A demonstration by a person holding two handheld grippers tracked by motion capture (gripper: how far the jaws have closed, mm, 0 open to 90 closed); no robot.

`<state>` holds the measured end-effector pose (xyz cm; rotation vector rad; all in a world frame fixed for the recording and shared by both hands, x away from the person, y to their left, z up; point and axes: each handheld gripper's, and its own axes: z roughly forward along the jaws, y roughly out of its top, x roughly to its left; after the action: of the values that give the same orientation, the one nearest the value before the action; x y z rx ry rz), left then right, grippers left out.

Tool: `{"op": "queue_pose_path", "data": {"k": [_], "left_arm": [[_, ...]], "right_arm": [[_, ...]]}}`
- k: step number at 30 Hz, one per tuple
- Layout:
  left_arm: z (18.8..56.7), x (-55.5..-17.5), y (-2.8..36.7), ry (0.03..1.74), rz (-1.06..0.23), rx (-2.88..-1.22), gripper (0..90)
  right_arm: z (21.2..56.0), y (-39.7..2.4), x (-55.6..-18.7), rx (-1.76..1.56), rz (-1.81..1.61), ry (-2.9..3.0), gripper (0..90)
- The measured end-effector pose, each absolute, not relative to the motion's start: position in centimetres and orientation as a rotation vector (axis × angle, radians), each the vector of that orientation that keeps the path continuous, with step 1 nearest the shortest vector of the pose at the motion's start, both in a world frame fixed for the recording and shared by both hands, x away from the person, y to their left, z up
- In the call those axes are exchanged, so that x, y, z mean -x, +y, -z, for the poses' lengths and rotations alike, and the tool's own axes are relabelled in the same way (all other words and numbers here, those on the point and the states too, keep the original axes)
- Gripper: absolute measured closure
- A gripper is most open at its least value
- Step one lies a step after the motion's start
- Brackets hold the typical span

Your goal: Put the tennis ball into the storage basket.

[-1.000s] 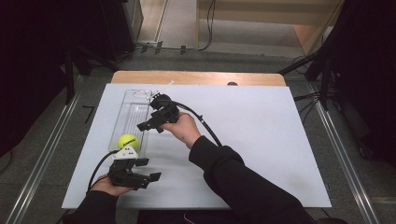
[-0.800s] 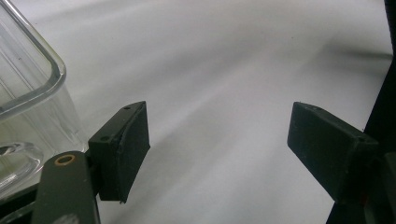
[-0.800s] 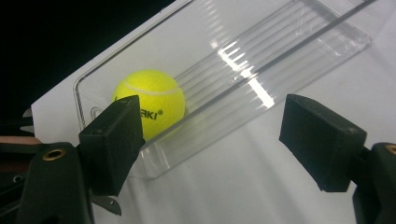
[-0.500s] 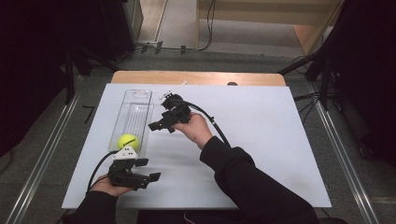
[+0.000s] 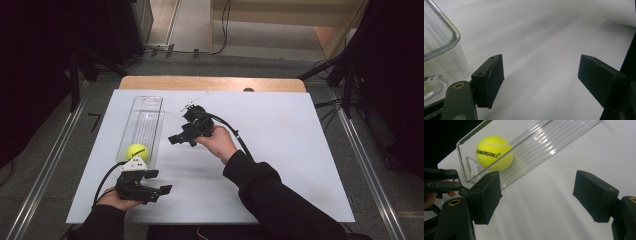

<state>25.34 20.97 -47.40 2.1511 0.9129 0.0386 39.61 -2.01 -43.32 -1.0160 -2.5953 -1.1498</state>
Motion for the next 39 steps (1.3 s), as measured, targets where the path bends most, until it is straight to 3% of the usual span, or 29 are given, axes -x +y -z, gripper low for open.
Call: {"op": "queue_pose_path", "data": {"k": [39], "left_arm": [[47.4,-25.4,21.0,0.918,-0.043,-2.159,21.5]], "right_arm": [[44.3,-8.5,-36.5,1.063,1.155,-2.609,21.4]]}}
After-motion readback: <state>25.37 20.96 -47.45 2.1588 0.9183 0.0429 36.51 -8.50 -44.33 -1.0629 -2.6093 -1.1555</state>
